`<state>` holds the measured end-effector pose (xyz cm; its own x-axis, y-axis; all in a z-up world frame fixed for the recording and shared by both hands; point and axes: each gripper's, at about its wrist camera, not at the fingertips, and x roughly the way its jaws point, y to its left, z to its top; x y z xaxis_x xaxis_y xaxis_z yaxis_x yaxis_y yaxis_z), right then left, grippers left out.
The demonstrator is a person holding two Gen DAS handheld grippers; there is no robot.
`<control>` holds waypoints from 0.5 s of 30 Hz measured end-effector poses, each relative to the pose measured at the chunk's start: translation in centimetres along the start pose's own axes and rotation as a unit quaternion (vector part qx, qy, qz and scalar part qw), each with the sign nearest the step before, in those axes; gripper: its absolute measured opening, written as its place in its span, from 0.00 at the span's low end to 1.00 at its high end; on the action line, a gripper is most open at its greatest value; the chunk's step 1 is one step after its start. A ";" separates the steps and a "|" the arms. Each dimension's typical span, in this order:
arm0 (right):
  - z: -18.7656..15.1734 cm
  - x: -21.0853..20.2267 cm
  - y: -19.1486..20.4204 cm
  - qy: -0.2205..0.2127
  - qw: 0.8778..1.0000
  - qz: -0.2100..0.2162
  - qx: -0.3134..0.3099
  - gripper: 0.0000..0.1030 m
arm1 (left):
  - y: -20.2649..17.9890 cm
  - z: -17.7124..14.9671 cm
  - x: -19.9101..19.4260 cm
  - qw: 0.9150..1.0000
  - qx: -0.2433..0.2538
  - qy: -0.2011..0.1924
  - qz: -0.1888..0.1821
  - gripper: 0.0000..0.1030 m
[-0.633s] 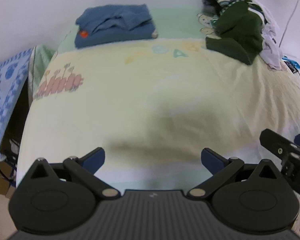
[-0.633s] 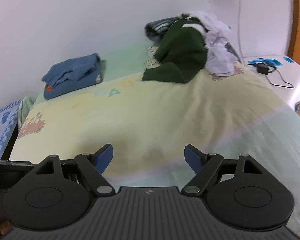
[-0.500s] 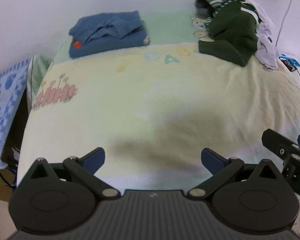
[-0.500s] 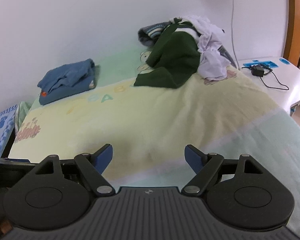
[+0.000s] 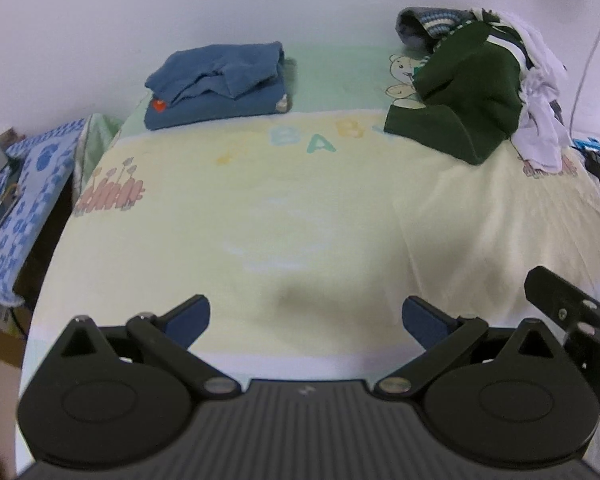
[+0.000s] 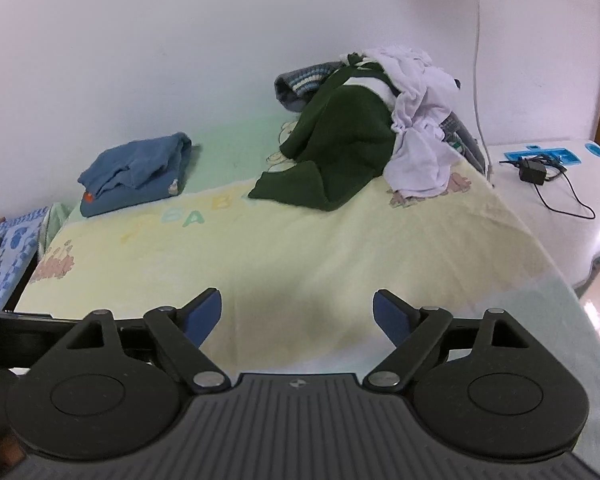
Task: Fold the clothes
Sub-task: 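Move both tools toward the white clothing pile on the bed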
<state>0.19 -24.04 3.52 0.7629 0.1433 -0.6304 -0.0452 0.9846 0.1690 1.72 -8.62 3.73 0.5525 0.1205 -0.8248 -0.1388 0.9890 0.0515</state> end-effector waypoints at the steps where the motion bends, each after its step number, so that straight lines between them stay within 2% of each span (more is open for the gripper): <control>1: 0.1 -0.1 -0.7 -0.005 1.000 -0.001 0.000 0.84 | -0.9 -0.2 0.0 1.000 -0.002 0.003 -0.003 0.99; 3: 0.4 -0.2 -1.9 -0.012 1.000 0.000 -0.003 0.85 | -2.0 0.0 -0.2 1.000 -0.005 0.004 -0.008 0.99; 8: 1.6 -0.9 -4.7 -0.025 1.000 -0.008 -0.015 0.86 | -5.3 -0.3 -1.0 1.000 0.003 -0.010 0.007 0.99; 12: 2.5 -1.5 -6.3 -0.029 0.999 -0.001 -0.018 0.86 | -6.9 1.0 -1.5 1.000 0.000 -0.001 -0.008 0.99; 15: 3.4 -1.7 -7.0 -0.032 0.999 -0.003 -0.012 0.86 | -8.3 1.9 -2.1 1.000 0.011 -0.013 -0.001 0.99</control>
<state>1.41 -31.56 5.98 0.8032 0.1314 -0.5810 -0.0558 0.9877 0.1462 3.28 -16.90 6.11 0.5743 0.1209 -0.8096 -0.1200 0.9908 0.0629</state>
